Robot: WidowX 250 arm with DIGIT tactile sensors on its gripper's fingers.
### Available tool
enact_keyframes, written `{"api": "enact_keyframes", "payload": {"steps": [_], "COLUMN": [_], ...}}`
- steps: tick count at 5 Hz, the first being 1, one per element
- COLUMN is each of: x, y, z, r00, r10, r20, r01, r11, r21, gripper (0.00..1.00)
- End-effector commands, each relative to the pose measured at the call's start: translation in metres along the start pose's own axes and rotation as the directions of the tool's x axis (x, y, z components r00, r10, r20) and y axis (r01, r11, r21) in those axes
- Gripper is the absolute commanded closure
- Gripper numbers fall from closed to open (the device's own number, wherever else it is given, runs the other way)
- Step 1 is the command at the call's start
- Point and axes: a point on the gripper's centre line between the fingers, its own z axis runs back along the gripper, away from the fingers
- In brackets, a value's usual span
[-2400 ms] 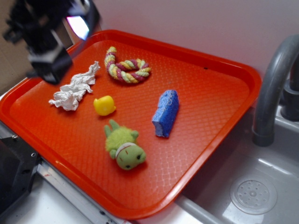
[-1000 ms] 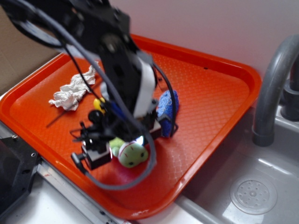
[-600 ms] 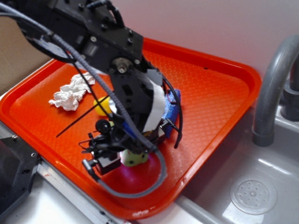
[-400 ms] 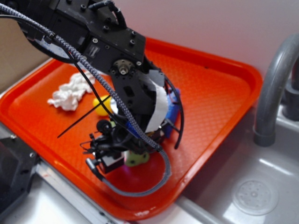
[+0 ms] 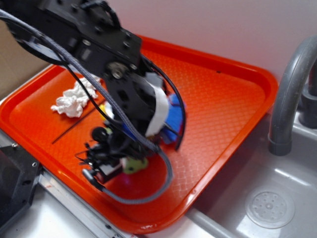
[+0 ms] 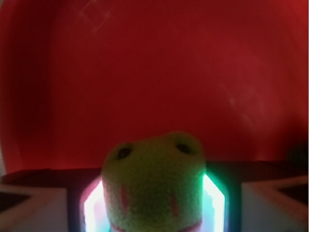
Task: Grab the green animal.
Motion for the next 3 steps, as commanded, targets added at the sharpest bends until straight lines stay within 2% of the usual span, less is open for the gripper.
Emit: {"api": "enact_keyframes", "payload": {"steps": [1,2,3], "x": [-0.075,-0.098,-0.113], "y": [-0.015,-0.044,-0.065], "z": [0.091,0.133,0.153], "r00": [0.868,0.717,0.527], "r10": [0.486,0.687,0.843], "r20": [0.104,0.117,0.111], "r01": [-0.491,-0.690,-0.835], "r11": [0.871,0.723,0.537], "r21": [0.030,-0.014,-0.119], "gripper": [1.00,1.00,1.00]}}
